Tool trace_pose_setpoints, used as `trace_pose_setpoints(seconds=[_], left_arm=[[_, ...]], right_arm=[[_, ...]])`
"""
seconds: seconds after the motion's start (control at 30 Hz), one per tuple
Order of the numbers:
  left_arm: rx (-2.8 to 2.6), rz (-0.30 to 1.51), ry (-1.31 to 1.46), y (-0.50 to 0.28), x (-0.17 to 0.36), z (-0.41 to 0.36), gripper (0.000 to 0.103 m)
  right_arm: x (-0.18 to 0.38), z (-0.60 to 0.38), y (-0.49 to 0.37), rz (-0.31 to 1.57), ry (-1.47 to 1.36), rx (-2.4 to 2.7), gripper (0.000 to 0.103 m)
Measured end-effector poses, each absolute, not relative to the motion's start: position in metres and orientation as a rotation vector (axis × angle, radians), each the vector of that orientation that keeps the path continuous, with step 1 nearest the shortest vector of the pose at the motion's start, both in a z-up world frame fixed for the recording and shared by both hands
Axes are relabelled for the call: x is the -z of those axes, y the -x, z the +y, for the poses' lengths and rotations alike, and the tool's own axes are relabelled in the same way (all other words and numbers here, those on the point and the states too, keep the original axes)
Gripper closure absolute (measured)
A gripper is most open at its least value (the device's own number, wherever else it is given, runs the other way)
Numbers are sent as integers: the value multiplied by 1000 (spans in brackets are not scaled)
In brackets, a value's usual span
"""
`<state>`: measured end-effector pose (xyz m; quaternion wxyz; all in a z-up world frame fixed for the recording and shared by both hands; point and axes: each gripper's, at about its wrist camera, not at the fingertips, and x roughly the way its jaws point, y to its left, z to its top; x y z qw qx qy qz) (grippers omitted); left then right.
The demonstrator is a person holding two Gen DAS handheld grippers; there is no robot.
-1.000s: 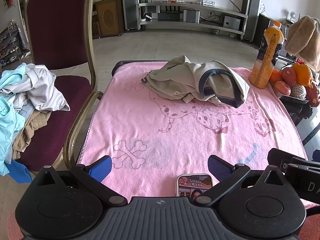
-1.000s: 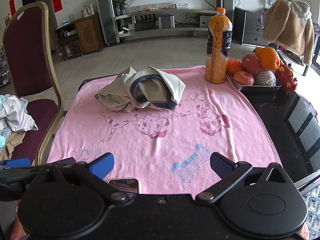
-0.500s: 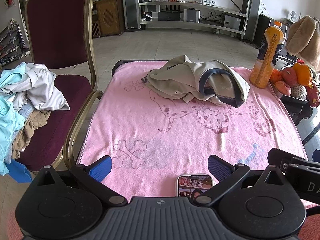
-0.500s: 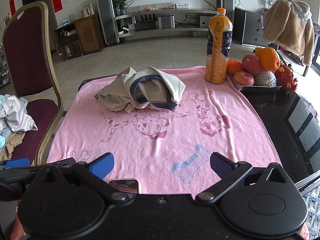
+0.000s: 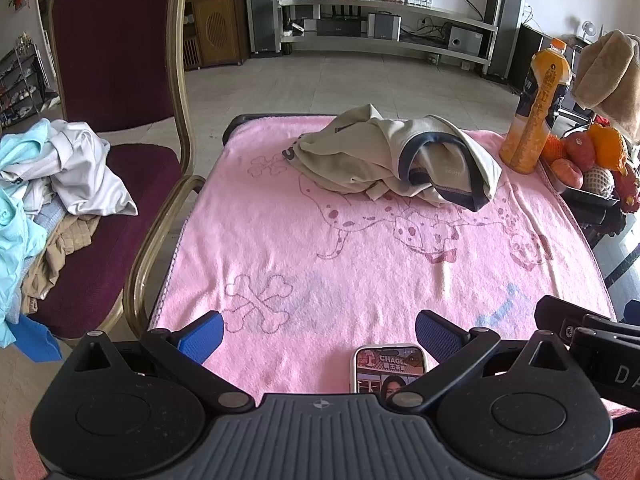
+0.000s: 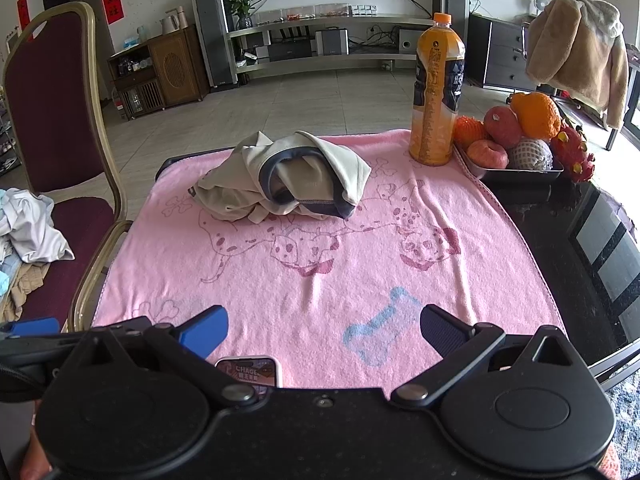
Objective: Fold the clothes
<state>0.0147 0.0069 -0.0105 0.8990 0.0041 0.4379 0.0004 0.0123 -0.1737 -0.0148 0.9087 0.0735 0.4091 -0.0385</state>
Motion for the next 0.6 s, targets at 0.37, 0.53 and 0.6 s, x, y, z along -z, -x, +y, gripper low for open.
trace_pose_setpoints(seconds=[0.37, 0.53, 0.6], left_arm=[[0, 927, 48, -59, 19, 39, 1], [-41, 949, 53, -89, 28, 50, 2], [-54, 981, 82, -103, 38, 56, 8]], right_arm=[[17, -204, -45, 745, -197, 121, 0], [20, -232, -88, 725, -285, 68, 0], [27, -242, -110, 735, -314, 77, 0]])
